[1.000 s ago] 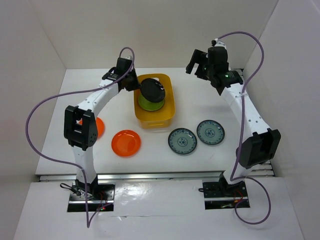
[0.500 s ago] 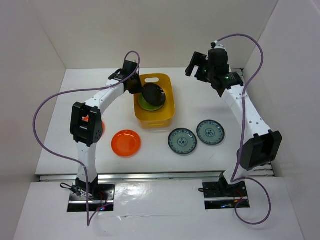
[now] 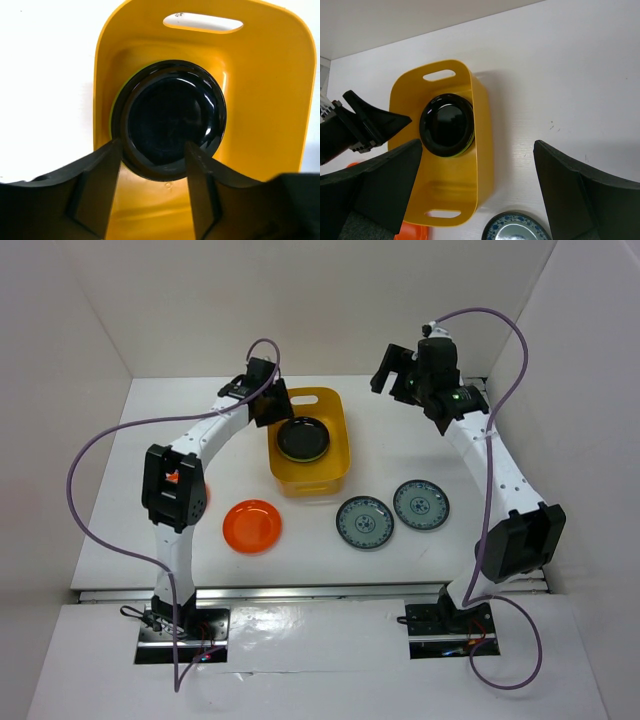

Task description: Place the plates into the plastic bin on the countertop

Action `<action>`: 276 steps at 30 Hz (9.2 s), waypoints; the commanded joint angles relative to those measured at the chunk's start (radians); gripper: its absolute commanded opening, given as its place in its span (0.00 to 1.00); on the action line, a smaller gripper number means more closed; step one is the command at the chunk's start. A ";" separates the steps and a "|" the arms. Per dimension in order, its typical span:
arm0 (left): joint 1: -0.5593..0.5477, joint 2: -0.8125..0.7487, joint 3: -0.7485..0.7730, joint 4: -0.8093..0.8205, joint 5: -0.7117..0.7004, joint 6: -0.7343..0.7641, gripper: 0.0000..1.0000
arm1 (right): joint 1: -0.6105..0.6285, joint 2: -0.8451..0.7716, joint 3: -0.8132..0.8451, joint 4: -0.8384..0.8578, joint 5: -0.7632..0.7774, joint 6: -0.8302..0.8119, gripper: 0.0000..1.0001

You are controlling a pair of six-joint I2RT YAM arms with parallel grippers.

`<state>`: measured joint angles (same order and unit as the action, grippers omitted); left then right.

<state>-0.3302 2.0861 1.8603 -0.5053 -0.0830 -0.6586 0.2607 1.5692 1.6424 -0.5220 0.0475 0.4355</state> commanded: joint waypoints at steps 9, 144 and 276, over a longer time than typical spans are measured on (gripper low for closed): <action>-0.063 -0.193 0.194 -0.136 -0.113 0.062 1.00 | -0.046 -0.014 -0.156 -0.033 -0.072 -0.072 1.00; 0.744 -0.646 -1.032 -0.084 -0.112 -0.219 0.96 | 0.321 0.350 0.252 0.214 -0.221 -0.153 1.00; 0.303 -0.771 -0.682 0.510 0.890 -0.225 1.00 | -0.244 -0.649 -1.205 0.140 0.121 0.424 0.94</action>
<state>-0.0299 1.3956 1.1709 -0.0975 0.7563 -0.8719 0.0231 0.9070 0.4496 -0.4706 0.1139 0.8677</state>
